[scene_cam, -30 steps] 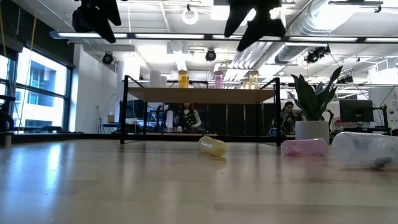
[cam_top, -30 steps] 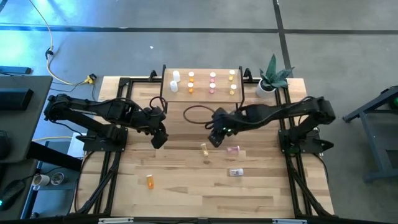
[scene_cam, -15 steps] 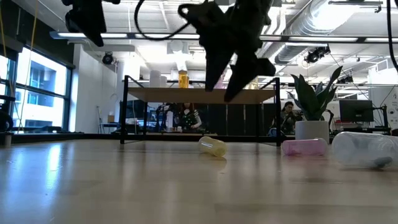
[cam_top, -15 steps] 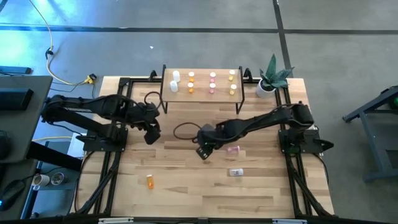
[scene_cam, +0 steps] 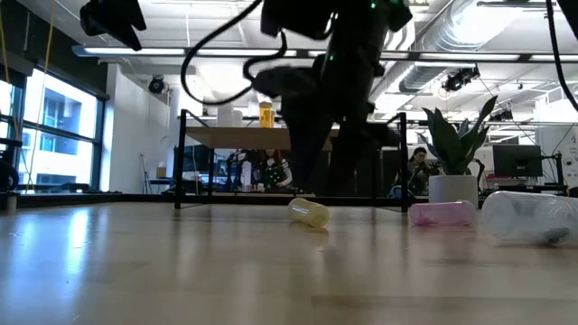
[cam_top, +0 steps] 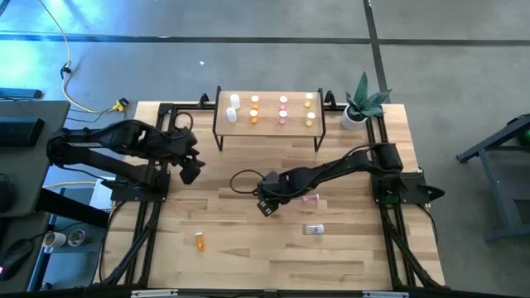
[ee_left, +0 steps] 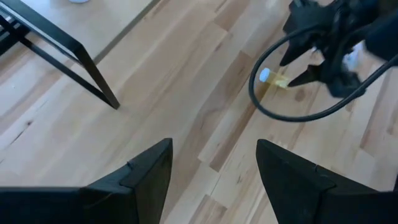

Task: Pick and place medicine bottles onto shelf by color
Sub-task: Put the yellow pill bottle aligned with the other yellow pill bottles on the shelf

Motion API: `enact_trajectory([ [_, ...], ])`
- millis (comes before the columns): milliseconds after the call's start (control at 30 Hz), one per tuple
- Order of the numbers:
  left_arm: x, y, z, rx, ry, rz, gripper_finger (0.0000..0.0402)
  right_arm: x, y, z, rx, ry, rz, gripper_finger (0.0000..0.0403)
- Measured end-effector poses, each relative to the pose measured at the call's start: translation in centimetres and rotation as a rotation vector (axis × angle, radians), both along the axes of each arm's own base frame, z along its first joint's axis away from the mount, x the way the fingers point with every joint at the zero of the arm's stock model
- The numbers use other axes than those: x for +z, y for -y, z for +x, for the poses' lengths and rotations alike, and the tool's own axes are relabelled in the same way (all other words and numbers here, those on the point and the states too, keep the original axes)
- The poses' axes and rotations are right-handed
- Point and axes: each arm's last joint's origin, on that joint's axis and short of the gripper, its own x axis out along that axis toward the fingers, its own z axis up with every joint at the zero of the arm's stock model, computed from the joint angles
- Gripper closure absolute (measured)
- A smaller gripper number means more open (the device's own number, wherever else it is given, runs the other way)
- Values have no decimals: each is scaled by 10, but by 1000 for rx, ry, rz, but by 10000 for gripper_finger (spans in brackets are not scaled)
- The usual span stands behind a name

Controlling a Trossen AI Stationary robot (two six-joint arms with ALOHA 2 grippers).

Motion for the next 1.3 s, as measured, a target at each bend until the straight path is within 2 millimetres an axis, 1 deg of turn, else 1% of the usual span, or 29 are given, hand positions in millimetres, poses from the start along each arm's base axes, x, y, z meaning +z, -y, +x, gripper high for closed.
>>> enact_trajectory([
  [267,3,0,-5,2,22,0,179,-20,-1,4,-28,-33,4,194],
  [433,3,0,-5,2,22,0,179,-23,-1,4,-39,-45,15,200],
  [533,3,0,-5,-2,20,5,179,-23,-1,4,-36,-46,25,227],
  [767,3,0,-5,-22,13,21,179,-23,-2,5,-43,-46,38,315],
  [833,3,0,-5,-23,13,22,179,-23,-1,5,-37,-45,43,329],
  [933,3,0,-5,-47,7,32,179,-21,-2,4,-13,-46,50,333],
  [1000,3,1,-7,-76,11,22,179,-16,-1,4,5,-33,55,327],
  [1133,6,2,-12,-99,33,19,179,4,3,2,34,27,49,318],
  [1200,8,2,-16,-98,49,22,179,16,7,1,54,66,36,317],
  [1300,11,2,-20,-96,85,28,179,39,12,2,80,174,27,317],
])
